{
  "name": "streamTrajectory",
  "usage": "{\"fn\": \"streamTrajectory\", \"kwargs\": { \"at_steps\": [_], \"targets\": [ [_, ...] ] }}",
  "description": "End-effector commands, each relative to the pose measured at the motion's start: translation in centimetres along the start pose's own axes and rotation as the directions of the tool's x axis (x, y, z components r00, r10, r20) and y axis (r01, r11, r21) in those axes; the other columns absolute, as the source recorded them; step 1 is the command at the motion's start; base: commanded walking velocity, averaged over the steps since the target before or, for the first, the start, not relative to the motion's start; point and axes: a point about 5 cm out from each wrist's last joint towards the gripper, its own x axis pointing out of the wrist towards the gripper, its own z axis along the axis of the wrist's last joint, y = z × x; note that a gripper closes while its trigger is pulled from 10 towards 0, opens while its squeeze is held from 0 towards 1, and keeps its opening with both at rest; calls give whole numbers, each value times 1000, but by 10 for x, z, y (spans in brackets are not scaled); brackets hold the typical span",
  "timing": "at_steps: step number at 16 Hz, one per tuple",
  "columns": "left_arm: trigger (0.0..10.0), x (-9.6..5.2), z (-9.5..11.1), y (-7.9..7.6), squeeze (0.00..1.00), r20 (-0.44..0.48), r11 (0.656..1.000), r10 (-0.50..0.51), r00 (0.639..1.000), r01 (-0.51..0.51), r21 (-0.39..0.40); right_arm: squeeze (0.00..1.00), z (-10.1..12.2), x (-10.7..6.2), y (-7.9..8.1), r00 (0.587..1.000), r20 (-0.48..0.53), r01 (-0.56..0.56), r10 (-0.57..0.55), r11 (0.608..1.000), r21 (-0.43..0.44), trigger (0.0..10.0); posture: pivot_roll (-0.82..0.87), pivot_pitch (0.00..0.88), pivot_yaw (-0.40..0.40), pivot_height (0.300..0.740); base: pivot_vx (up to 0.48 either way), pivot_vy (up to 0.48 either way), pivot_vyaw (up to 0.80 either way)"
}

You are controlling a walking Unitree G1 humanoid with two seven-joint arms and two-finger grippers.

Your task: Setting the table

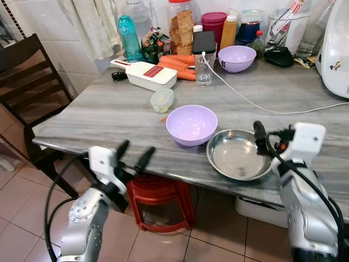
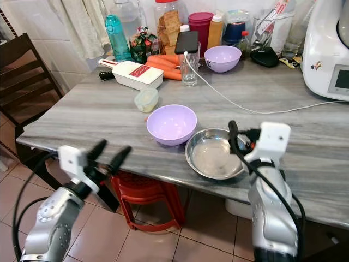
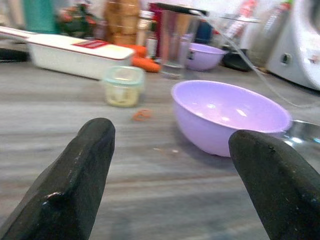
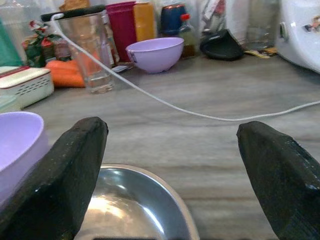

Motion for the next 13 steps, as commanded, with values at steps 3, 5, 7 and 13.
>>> {"fn": "streamTrajectory", "kwargs": {
  "at_steps": [3,5,7,13],
  "targets": [
    [10000,-2,-3,5,941,-5,996,78,997,-78,39,0,2,-14,15,997,51,-56,53,996,63,10000,-98,13,109,740,0,0,0],
    [10000,2,-3,3,0,-13,995,95,995,-94,45,0,-2,-16,18,997,35,-69,66,994,88,10000,-97,10,107,740,0,0,0],
    [10000,6,-2,4,0,-21,990,135,991,-134,49,0,-2,-16,16,999,39,-34,32,998,53,10000,-97,9,107,740,0,0,0],
    [10000,11,-3,8,0,-51,971,228,972,-224,81,0,-9,-21,22,999,26,-40,40,999,30,10000,-96,12,111,740,0,0,0]
  ]
}}
